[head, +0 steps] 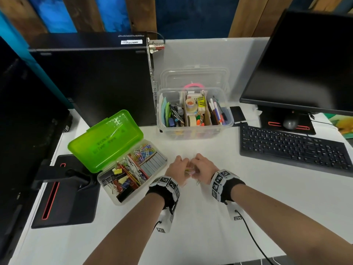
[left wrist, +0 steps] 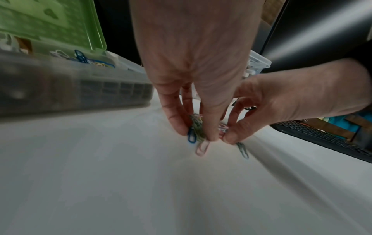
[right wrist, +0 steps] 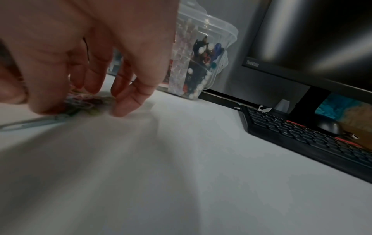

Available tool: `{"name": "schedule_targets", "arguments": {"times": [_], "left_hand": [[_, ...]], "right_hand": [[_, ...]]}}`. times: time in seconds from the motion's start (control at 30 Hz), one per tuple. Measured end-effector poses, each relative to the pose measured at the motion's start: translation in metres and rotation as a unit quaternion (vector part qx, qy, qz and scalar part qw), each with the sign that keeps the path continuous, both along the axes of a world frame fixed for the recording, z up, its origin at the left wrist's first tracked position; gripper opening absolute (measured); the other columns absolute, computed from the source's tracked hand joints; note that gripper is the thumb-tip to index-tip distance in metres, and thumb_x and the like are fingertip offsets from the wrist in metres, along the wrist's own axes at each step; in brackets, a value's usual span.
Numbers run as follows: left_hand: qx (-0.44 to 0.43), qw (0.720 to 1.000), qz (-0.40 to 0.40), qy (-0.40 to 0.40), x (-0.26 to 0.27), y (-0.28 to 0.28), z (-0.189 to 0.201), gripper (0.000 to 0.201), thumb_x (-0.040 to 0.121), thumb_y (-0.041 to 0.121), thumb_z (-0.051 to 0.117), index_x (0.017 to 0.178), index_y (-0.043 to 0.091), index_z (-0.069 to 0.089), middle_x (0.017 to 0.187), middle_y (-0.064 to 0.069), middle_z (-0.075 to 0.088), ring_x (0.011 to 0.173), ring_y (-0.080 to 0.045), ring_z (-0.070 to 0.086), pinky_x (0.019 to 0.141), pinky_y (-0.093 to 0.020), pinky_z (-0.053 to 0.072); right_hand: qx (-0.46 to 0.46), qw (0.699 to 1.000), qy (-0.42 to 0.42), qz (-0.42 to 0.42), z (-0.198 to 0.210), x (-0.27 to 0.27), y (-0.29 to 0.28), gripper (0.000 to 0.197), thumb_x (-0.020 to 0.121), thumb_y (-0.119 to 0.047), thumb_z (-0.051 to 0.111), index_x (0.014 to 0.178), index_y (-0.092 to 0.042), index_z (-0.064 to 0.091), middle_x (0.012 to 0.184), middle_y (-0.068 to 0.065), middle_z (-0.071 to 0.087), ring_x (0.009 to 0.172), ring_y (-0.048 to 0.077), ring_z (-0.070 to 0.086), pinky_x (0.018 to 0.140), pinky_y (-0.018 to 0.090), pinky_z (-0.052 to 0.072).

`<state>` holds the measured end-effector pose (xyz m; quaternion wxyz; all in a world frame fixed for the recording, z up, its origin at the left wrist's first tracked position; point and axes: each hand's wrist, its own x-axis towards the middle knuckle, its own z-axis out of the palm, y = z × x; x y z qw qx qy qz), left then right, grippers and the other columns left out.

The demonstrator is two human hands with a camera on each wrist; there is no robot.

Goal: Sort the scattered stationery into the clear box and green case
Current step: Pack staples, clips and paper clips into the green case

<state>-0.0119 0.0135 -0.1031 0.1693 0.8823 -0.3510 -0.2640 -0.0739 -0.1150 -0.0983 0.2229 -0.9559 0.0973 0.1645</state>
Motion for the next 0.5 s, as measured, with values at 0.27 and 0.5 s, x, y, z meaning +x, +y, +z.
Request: {"name": "schedule_targets", "arguments": {"times": [0.27,0.5], "left_hand": [[-0.015,0.999,0.04,-0.002,0.005,-0.003,0.002,0.015,0.09,0.019,0.055,0.101,0.013,0.063,0.107,-0.009,0.056,0.1,-0.026,0.055,0.082,-0.03,0.041],[-0.07,0.994,0.083,0.017,0.018,0.007,0.017,0.013,0.082,0.015,0.065,0.093,0.01,0.07,0.1,-0.007,0.067,0.096,-0.022,0.059,0.078,-0.026,0.044]], "right_hand": [[-0.019,0.999,0.03,-0.004,0.009,0.003,0.007,0.02,0.09,-0.019,0.052,0.103,-0.007,0.06,0.108,0.012,0.056,0.1,0.029,0.055,0.08,0.03,0.04],[0.038,0.998,0.003,-0.055,0.027,0.007,-0.006,0.012,0.082,-0.02,0.067,0.084,-0.01,0.074,0.082,0.007,0.07,0.074,0.017,0.058,0.068,0.022,0.045]]}}
